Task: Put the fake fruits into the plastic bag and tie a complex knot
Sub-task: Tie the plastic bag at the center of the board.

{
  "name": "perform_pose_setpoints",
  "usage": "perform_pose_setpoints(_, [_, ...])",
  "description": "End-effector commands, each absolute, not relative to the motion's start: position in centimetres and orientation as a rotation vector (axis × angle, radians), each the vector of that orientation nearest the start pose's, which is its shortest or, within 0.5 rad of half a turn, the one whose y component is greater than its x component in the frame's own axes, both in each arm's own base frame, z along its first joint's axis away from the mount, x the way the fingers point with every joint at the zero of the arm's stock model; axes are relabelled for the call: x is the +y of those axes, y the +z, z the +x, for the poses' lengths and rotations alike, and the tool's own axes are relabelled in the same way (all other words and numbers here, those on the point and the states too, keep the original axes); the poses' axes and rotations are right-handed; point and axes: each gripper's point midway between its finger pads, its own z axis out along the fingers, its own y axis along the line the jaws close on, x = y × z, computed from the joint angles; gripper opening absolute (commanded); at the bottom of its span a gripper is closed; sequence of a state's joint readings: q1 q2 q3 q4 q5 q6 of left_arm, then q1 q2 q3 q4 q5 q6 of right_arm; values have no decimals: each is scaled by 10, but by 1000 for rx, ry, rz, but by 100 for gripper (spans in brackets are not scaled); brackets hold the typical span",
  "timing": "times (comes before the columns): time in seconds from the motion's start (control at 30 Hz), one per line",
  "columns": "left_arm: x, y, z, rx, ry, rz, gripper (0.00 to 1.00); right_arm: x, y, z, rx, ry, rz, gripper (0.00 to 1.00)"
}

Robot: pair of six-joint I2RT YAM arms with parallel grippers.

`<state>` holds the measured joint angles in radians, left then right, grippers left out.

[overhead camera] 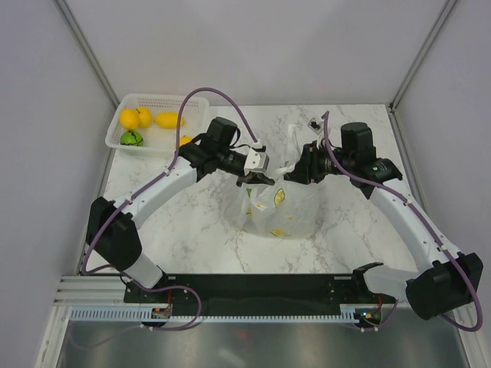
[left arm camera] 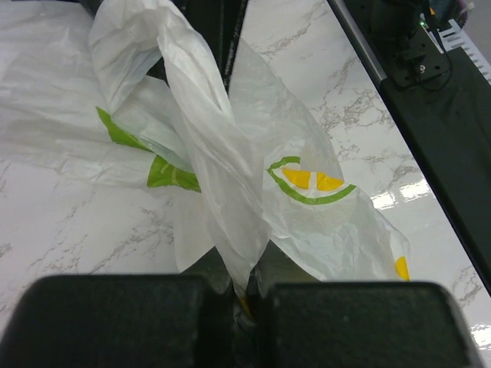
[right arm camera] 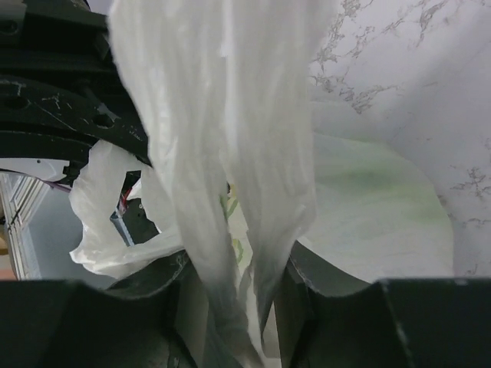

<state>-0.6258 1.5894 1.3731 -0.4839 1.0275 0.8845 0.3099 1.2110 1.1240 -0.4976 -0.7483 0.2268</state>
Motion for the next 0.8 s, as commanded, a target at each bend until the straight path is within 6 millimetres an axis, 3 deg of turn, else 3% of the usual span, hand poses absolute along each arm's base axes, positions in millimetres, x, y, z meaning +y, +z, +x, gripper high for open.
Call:
perform_pose_setpoints(0.0, [-341,252,240,996,-913,1759,2,216,267,275,2099,1090,-501,38])
perform_pose_setpoints(0.27, [-341,247,225,987,-913,1784,2,214,275,290,2097,1056,-441,41])
perform_pose_setpoints(0.63, [-344,242,226,988,-902,1804,2,219,294,299,2048,1083,-457,43])
perform_pose_setpoints(0.77, [-346,241,233,1006,-880,1807,2,227,299,292,2019,1167,-493,59])
